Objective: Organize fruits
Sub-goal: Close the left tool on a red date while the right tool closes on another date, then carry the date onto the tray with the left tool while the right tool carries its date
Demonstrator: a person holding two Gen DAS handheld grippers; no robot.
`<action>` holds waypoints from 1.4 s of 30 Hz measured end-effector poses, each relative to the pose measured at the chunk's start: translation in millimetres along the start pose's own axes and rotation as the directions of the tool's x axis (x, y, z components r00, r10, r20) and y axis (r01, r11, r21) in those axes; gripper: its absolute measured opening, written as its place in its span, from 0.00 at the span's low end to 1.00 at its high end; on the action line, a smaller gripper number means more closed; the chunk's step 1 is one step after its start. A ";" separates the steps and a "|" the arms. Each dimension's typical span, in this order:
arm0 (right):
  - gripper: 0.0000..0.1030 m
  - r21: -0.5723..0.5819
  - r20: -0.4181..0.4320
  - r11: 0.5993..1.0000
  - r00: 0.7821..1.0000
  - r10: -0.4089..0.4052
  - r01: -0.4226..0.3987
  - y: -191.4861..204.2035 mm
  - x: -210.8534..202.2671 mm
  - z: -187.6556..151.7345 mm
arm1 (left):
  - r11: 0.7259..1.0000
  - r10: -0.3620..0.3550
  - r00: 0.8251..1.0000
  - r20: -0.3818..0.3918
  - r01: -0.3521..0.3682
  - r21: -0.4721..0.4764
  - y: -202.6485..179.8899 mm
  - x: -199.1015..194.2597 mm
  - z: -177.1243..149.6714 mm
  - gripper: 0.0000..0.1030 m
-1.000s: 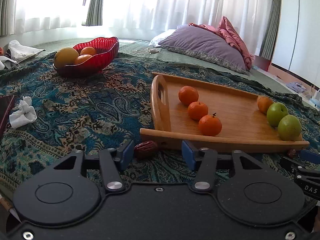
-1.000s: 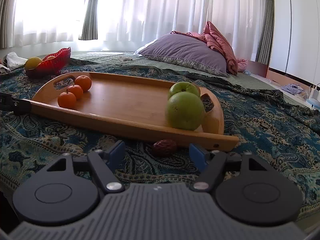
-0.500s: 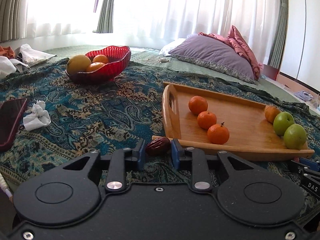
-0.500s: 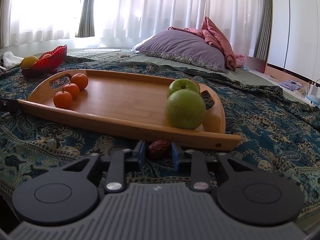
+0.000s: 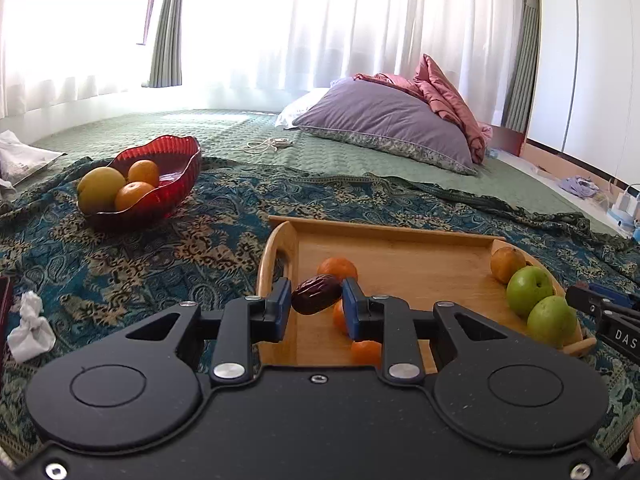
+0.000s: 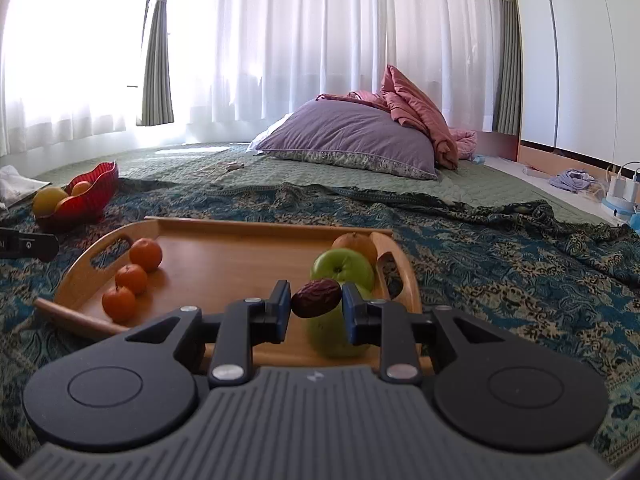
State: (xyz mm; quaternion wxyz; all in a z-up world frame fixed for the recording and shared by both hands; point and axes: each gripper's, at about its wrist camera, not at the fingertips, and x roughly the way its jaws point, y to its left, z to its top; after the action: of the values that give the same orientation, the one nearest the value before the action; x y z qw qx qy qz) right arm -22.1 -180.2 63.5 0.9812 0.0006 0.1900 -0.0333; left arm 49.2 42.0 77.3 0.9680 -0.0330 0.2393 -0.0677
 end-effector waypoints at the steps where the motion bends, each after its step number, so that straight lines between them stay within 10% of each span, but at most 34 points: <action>1: 0.30 0.003 0.002 1.000 1.000 -0.006 0.006 -2.2 4.2 6.2 | 1.000 -0.005 1.000 -0.007 0.005 0.010 -2.5 5.6 6.5 0.25; 22: 0.30 0.013 -0.144 1.000 0.989 -0.026 0.028 -29.0 114.8 78.9 | 1.000 0.021 0.981 -0.192 -0.017 0.020 -20.2 128.4 66.8 0.25; 42: 0.28 0.011 -0.331 0.999 0.943 -0.026 0.031 -33.7 183.7 75.8 | 0.999 0.039 0.945 -0.325 -0.038 0.008 -14.6 180.5 61.1 0.25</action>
State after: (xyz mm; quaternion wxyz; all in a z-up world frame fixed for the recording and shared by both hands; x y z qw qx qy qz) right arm 174.0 -226.9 65.8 0.9349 0.0114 0.3515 -0.0484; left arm 234.3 3.0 49.9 0.9165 -0.0160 0.3961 -0.0535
